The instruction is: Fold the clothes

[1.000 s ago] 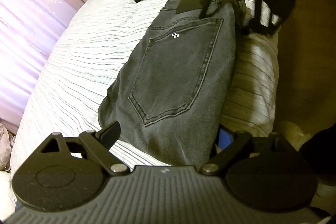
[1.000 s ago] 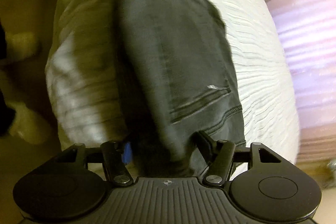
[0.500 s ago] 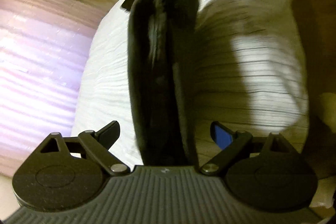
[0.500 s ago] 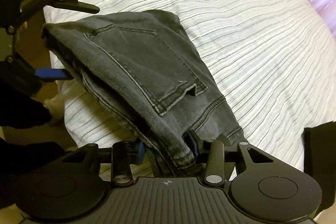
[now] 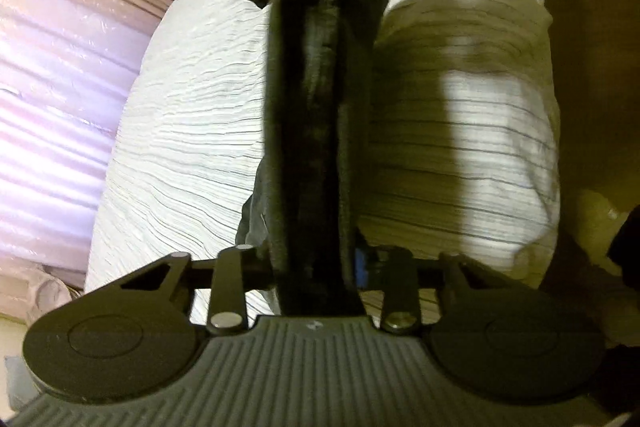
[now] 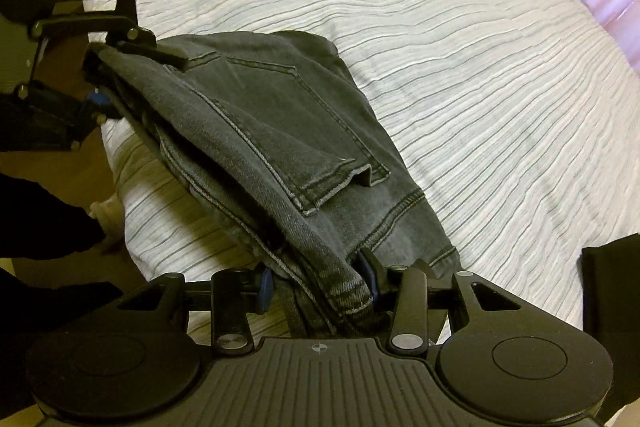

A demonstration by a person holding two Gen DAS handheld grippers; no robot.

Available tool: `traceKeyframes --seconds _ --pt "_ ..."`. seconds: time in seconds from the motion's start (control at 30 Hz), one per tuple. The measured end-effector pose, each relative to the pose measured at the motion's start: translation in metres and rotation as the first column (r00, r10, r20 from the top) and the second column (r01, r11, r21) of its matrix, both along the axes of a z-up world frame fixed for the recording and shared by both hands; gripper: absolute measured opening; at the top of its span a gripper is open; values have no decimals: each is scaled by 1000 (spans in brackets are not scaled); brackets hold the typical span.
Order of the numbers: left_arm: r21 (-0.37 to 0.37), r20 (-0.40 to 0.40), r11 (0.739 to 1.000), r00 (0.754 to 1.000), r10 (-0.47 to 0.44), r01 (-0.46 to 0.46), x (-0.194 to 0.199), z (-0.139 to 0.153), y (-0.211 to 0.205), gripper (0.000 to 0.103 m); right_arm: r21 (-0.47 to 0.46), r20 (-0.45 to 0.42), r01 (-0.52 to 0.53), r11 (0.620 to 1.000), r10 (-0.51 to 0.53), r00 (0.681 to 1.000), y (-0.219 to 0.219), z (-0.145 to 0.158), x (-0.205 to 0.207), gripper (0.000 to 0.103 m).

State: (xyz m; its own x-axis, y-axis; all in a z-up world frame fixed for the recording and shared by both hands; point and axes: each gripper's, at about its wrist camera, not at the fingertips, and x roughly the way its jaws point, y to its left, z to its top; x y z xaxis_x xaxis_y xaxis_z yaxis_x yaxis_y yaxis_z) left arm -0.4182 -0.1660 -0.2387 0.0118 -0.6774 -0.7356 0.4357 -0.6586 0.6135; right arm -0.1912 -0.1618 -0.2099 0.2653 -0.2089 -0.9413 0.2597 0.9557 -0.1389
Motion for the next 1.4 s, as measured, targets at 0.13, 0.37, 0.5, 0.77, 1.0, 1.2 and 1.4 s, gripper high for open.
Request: traceKeyframes --seconds 0.13,0.37,0.5,0.77,1.0,1.2,1.4 --pt "39 -16 999 1000 12 -12 4 11 -14 22 -70 9 -12 998 13 1000 25 -8 -13 72" --pt "106 -63 993 997 50 -43 8 31 -31 22 -272 -70 -159 949 146 987 78 -42 -34 87" --pt "125 -64 992 997 42 -34 8 38 -40 22 -315 -59 -178 932 168 984 75 -54 -34 84" --pt "120 -15 990 997 -80 81 7 65 -49 21 -293 -15 -89 952 88 996 48 -20 -37 33" --pt "57 -32 975 976 -214 215 13 120 -85 21 -281 29 -21 959 30 999 37 56 -40 32" --pt "-37 -33 922 921 -388 386 -3 140 -120 21 -323 -5 85 942 -91 996 25 96 -55 31" --pt "-134 -42 840 843 -536 527 -44 153 -168 21 -405 -44 205 891 -243 969 4 129 -84 31"
